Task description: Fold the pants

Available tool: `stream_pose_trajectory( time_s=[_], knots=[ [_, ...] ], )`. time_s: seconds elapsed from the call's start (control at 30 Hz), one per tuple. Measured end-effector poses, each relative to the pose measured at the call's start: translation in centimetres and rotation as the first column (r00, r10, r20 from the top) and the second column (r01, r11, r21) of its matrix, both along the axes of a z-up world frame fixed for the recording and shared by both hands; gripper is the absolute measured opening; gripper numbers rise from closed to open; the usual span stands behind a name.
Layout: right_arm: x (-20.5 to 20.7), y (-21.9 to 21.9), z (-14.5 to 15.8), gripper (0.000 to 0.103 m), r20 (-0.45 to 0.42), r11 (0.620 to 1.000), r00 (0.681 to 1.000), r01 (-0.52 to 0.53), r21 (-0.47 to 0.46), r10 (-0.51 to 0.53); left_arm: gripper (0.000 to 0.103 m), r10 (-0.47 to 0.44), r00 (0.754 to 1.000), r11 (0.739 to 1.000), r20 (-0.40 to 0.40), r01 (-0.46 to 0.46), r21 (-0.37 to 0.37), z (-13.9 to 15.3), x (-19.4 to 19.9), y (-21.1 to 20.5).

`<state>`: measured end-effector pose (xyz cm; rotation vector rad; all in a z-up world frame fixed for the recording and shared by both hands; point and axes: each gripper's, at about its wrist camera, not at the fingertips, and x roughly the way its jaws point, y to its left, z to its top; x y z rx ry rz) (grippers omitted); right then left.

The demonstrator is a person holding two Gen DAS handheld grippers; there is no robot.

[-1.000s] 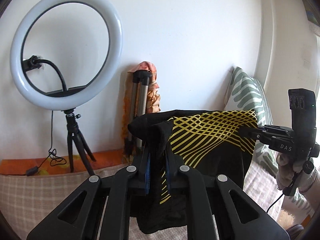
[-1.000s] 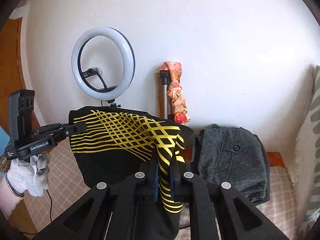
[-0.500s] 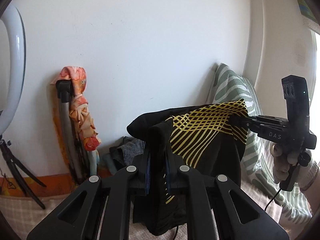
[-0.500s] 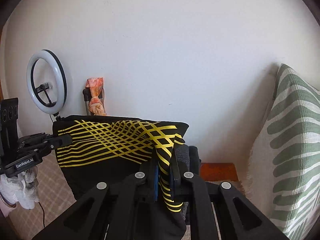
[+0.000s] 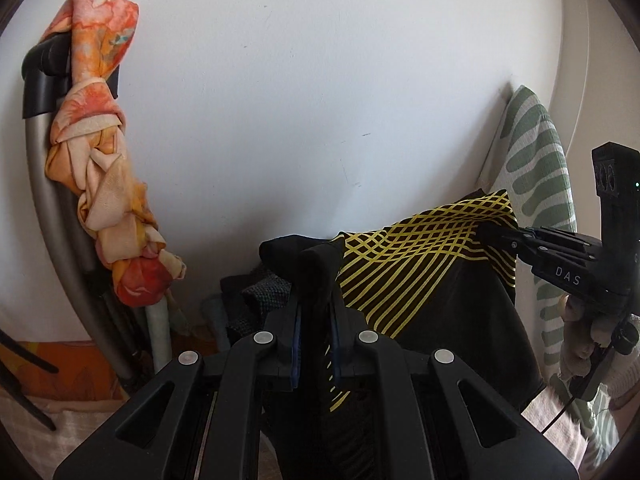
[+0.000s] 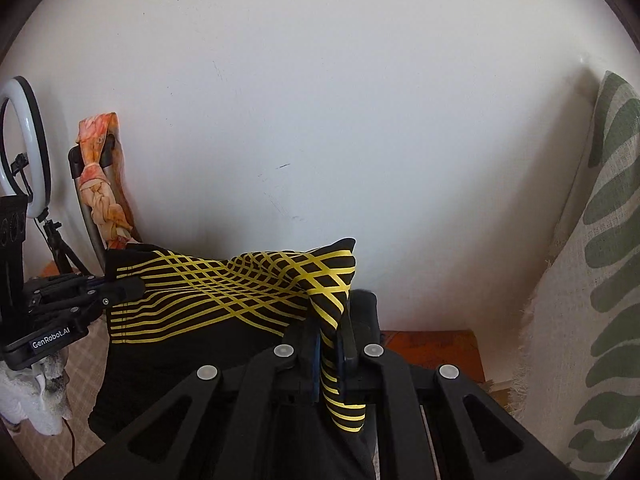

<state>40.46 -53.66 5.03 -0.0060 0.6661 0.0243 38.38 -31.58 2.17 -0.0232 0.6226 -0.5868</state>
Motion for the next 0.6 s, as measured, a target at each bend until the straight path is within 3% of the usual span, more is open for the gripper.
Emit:
stream_pose_trajectory(
  time_s=[0.07, 0.13, 0.17, 0.23, 0.3, 0.4, 0.53, 0.6],
  knots=[
    [1.1, 0.1, -1.2, 0.007, -0.055, 1.000, 0.998, 0.000, 0.003, 0.000, 0.009, 0.016, 1.000, 0.999, -0.002, -0.015, 0.046, -0.9, 0.5, -0.6],
    [1.1, 0.2, -1.5, 0.023, -0.076, 0.998, 0.996, 0.052, -0.037, -0.054, 0.012, 0.008, 1.000, 0.997, -0.027, -0.005, 0.080, -1.4, 0.8, -1.0],
    [0.5, 0.1, -1.3, 0.037, -0.067, 0.998, 0.996, 0.054, -0.020, -0.056, 0.014, 0.013, 0.999, 0.995, -0.033, -0.010, 0.097, -1.4, 0.8, -1.0],
    [-1.3, -0.6, -0.9, 0.048, -0.051, 0.999, 0.997, 0.050, 0.013, -0.050, 0.016, 0.018, 0.999, 0.994, -0.039, -0.013, 0.106, -1.2, 0.7, -0.8],
    [-3.6, -1.7, -0.9, 0.064, -0.050, 0.996, 0.996, 0.076, 0.038, -0.074, 0.025, 0.021, 0.999, 0.995, -0.029, -0.018, 0.102, -0.7, 0.3, -0.3],
    [-6.8, -3.7, -2.2, 0.064, -0.113, 0.985, 0.991, 0.085, 0.151, -0.069, 0.041, 0.035, 0.999, 0.993, 0.014, -0.036, 0.116, 0.3, -0.7, 1.6],
    [-9.8, -5.9, -6.2, 0.064, -0.218, 0.953, 0.973, 0.133, 0.273, -0.074, 0.045, 0.023, 0.998, 0.991, 0.062, -0.031, 0.133, 1.2, -3.0, 2.8],
    [-10.1, -6.5, -7.8, 0.065, -0.261, 0.916, 0.965, 0.137, 0.377, -0.037, 0.045, -0.023, 0.998, 0.992, 0.055, 0.016, 0.126, 1.2, -4.4, 2.8]
  ],
)
